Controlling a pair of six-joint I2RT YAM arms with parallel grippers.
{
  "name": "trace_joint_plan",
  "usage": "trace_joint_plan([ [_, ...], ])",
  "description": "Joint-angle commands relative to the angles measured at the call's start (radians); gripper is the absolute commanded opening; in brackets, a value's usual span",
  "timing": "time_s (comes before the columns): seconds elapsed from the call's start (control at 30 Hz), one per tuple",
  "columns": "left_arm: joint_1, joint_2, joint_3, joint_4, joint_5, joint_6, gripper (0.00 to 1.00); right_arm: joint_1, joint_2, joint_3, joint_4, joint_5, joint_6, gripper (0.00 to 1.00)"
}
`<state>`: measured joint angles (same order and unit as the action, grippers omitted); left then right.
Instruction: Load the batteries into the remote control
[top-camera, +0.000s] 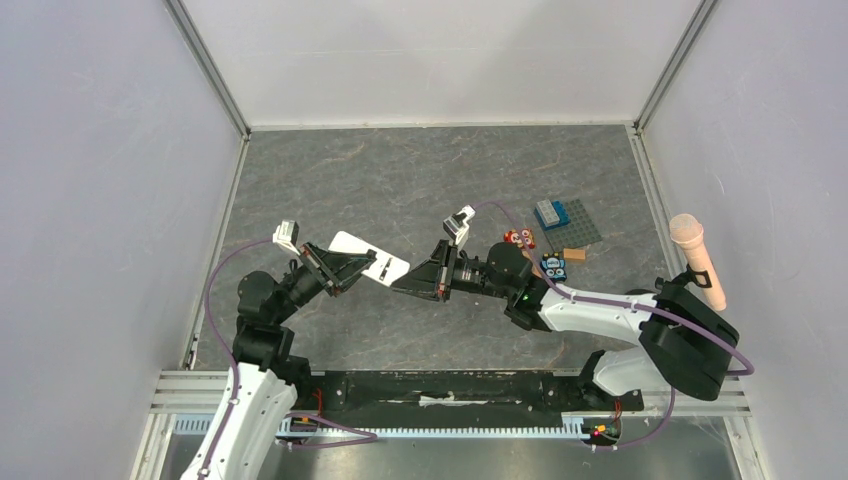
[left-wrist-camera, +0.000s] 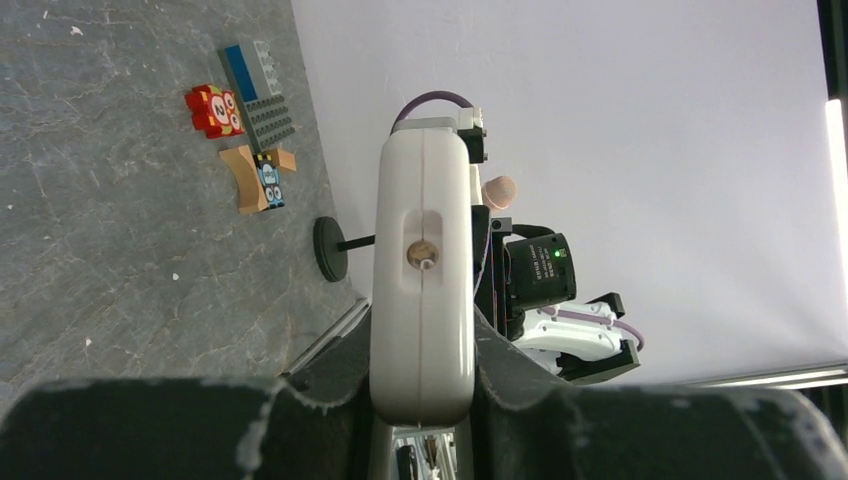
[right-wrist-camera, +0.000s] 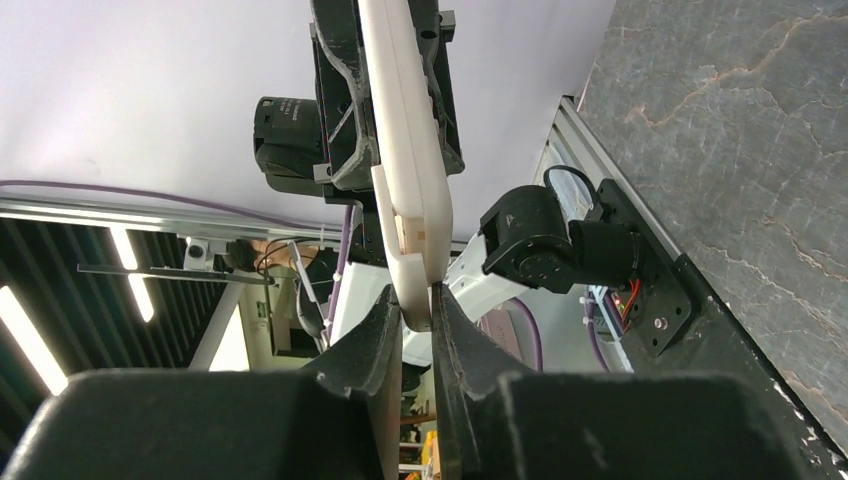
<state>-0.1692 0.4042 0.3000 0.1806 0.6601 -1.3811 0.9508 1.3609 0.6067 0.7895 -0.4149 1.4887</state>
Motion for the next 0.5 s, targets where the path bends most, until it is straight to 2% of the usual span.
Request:
trace_joint_plan([
  [0.0,-0.009,-0.017,0.053,0.109,0.050,0.054,0.02,0.026,0.029,0.026,-0.032,-0.045,0.028,0.14],
  [0.47,-0.009,-0.070,0.013,0.258,0.036,0.045,0.02,0.046,0.063,0.003,0.067,-0.002,0.181,0.16],
])
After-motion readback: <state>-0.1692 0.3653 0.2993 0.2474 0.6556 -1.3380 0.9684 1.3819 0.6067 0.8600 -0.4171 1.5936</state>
